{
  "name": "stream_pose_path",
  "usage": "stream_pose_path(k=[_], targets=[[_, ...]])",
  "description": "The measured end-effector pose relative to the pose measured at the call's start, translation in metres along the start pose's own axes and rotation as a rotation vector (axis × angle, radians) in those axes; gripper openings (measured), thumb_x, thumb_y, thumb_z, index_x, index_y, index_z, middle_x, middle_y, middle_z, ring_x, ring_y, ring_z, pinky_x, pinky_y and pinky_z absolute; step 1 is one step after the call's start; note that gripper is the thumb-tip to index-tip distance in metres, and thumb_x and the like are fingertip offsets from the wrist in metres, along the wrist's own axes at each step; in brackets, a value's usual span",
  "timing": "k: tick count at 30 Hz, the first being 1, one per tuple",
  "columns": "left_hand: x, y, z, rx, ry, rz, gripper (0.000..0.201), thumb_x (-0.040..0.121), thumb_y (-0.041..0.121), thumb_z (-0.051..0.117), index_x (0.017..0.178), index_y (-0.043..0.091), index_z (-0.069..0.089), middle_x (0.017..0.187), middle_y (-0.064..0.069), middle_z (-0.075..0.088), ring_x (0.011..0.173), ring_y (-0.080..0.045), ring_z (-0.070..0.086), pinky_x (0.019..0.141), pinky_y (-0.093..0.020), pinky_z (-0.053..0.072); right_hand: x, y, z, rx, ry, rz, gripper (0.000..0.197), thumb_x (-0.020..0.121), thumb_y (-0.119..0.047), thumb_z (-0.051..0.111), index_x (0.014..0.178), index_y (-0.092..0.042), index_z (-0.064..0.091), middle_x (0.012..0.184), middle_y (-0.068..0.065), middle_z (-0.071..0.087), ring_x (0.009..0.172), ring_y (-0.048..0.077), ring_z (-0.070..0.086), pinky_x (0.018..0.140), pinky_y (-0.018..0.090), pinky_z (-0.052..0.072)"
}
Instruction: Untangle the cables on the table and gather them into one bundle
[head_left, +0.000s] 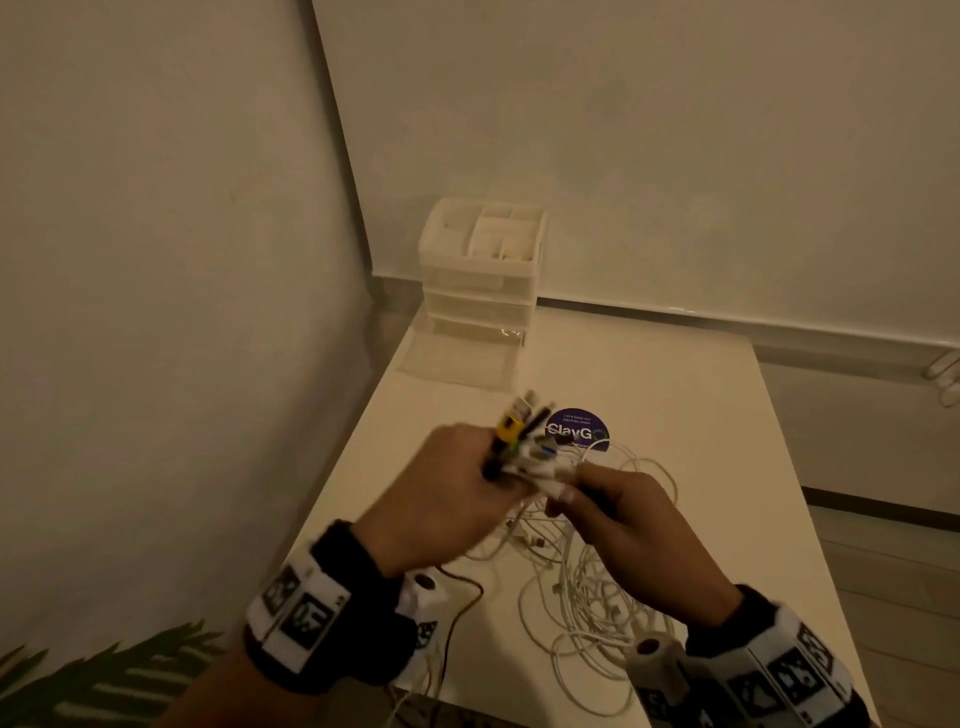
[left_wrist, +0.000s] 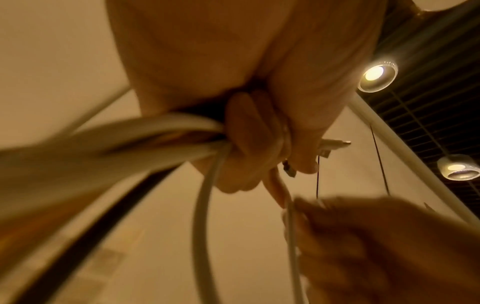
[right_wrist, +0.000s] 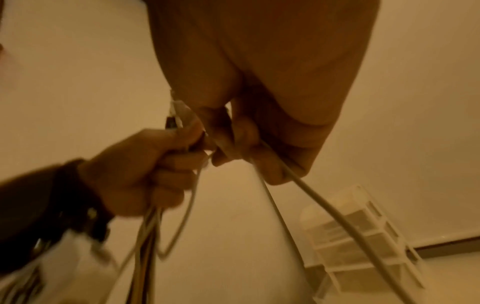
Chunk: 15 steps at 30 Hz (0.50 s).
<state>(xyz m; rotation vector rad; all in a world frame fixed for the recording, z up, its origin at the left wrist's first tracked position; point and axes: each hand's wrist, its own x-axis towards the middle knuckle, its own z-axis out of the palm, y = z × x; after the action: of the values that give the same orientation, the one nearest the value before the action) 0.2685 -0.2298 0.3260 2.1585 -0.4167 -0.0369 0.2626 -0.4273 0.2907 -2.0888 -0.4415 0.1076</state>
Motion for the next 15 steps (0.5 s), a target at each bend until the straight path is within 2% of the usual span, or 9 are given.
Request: stream_pose_path(k=[2, 3, 5, 8, 9, 11, 13, 15], targets=[[0.001, 0.001, 0.015, -0.043, 0.003, -0.032, 0.007, 0.084, 0.029, 0.07, 0.085, 0.023, 0.073, 0.077, 0.004, 0.072, 0.07, -0.011, 0.064, 0.067, -0.037, 0.053, 0.002, -0.007, -0.004, 0.02, 0.013, 0.018, 0.027, 0.096, -0.024, 0.058, 0.069, -0.023, 0.063, 0.051, -0.007, 0.05, 0.045, 0.006, 0.042, 0.051, 0.021, 0.035], [0.002, 0.003, 0.019, -0.062, 0.028, -0.034, 0.005, 0.086, 0.022, 0.07, 0.087, 0.025, 0.074, 0.078, 0.006, 0.072, 0.071, -0.01, 0.065, 0.069, -0.036, 0.053, 0.003, -0.01, -0.005, 0.059, 0.008, 0.038, 0.027, 0.096, -0.025, 0.058, 0.069, -0.023, 0.064, 0.051, -0.006, 0.051, 0.044, 0.006, 0.042, 0.051, 0.024, 0.037], [0.002, 0.006, 0.022, -0.089, 0.04, -0.027, 0.013, 0.085, 0.018, 0.071, 0.085, 0.031, 0.072, 0.08, 0.01, 0.072, 0.074, -0.008, 0.066, 0.07, -0.034, 0.054, 0.001, -0.012, -0.007, 0.154, -0.011, 0.09, 0.028, 0.096, -0.026, 0.058, 0.071, -0.017, 0.067, 0.051, -0.003, 0.053, 0.045, 0.008, 0.044, 0.052, 0.028, 0.041], [0.001, 0.007, 0.019, -0.127, -0.027, 0.001, 0.034, 0.083, 0.022, 0.075, 0.073, 0.052, 0.065, 0.08, 0.025, 0.068, 0.076, 0.002, 0.064, 0.067, -0.016, 0.05, -0.002, -0.011, -0.011, 0.237, -0.034, 0.135, 0.033, 0.097, -0.018, 0.056, 0.067, -0.006, 0.063, 0.051, 0.002, 0.055, 0.046, 0.015, 0.048, 0.057, 0.034, 0.045], [0.002, 0.006, 0.019, -0.095, -0.038, 0.013, 0.036, 0.084, 0.023, 0.075, 0.072, 0.055, 0.064, 0.08, 0.025, 0.067, 0.075, 0.002, 0.063, 0.067, -0.017, 0.05, -0.002, -0.011, -0.013, 0.251, -0.046, 0.139, 0.034, 0.097, -0.018, 0.055, 0.067, -0.004, 0.064, 0.052, 0.003, 0.056, 0.047, 0.017, 0.048, 0.058, 0.035, 0.045], [0.002, 0.004, 0.02, -0.064, 0.004, 0.028, 0.032, 0.084, 0.02, 0.075, 0.072, 0.047, 0.065, 0.08, 0.023, 0.069, 0.075, 0.0, 0.065, 0.067, -0.02, 0.051, -0.002, -0.011, -0.015, 0.292, -0.065, 0.136, 0.033, 0.098, -0.02, 0.054, 0.072, -0.004, 0.068, 0.054, 0.005, 0.059, 0.048, 0.018, 0.05, 0.056, 0.031, 0.046], [0.004, 0.005, 0.016, -0.095, 0.085, 0.006, 0.029, 0.084, 0.015, 0.075, 0.074, 0.04, 0.065, 0.074, 0.027, 0.069, 0.072, 0.004, 0.065, 0.064, -0.011, 0.047, -0.001, -0.011, -0.018, 0.327, -0.071, 0.111, 0.031, 0.098, -0.023, 0.053, 0.079, -0.008, 0.072, 0.057, 0.006, 0.061, 0.05, 0.017, 0.053, 0.057, 0.028, 0.046], [0.009, 0.003, 0.007, -0.166, 0.228, -0.045, 0.023, 0.084, 0.013, 0.073, 0.076, 0.033, 0.065, 0.067, 0.029, 0.068, 0.066, 0.005, 0.064, 0.06, -0.007, 0.044, -0.001, -0.006, -0.019, 0.325, -0.083, 0.078, 0.029, 0.098, -0.024, 0.052, 0.082, -0.01, 0.071, 0.06, 0.004, 0.061, 0.053, 0.017, 0.055, 0.059, 0.029, 0.048]])
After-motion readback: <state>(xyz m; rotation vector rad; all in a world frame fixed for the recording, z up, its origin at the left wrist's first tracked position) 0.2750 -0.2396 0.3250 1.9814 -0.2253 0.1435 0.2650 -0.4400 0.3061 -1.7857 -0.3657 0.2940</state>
